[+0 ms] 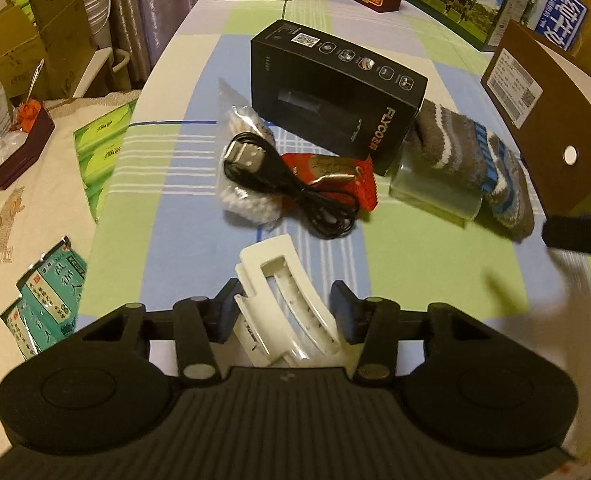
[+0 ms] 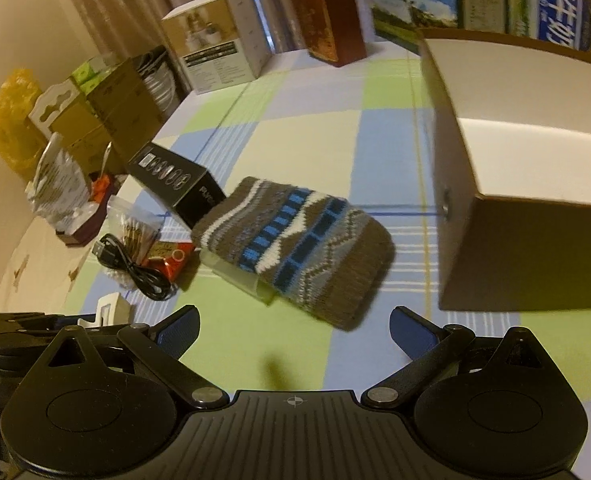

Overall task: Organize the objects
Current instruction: 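Grasp the white plastic clip with the left tool, then grasp the knitted sock with the right tool while the left tool holds the clip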

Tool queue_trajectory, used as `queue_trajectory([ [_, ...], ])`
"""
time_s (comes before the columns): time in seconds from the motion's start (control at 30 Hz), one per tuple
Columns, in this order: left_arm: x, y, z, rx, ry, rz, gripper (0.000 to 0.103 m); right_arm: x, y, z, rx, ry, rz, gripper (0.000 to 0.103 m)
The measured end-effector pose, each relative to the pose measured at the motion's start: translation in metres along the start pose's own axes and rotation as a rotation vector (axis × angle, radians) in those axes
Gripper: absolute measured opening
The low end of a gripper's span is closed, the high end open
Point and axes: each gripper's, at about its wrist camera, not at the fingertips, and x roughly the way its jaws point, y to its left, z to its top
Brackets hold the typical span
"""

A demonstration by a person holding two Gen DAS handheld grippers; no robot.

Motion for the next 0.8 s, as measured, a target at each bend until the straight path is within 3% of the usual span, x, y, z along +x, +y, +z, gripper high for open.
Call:
queue_trajectory([
  [0.1,-0.003,0.004,-0.002,0.026,-0.005,0.014,0.041,0.006,0.007,0.002,-0.054,-0.009,0.003,0.098],
  [0.23,-0.002,0.010,0.000,0.010,-0.009,0.020,0.039,0.015,0.016,0.007,-0.133,-0.031,0.009,0.087],
  [0.37,-0.001,0.011,0.002,0.009,-0.008,0.023,0.039,0.030,0.024,0.008,-0.263,-0.056,-0.030,0.084],
  [0.57,0.000,0.011,0.002,0.000,-0.004,0.025,0.039,0.060,0.025,-0.004,-0.456,-0.019,-0.114,0.059],
  [0.63,0.001,0.010,0.002,-0.004,0.003,0.027,0.039,0.065,0.023,-0.010,-0.495,-0.016,-0.131,0.025],
  [0.67,0.001,0.010,0.001,-0.006,0.004,0.028,0.039,0.066,0.022,-0.011,-0.503,-0.013,-0.133,0.018],
  [0.8,0.001,0.007,-0.002,-0.013,0.010,0.030,0.039,0.051,0.013,-0.008,-0.435,-0.002,-0.094,0.010],
])
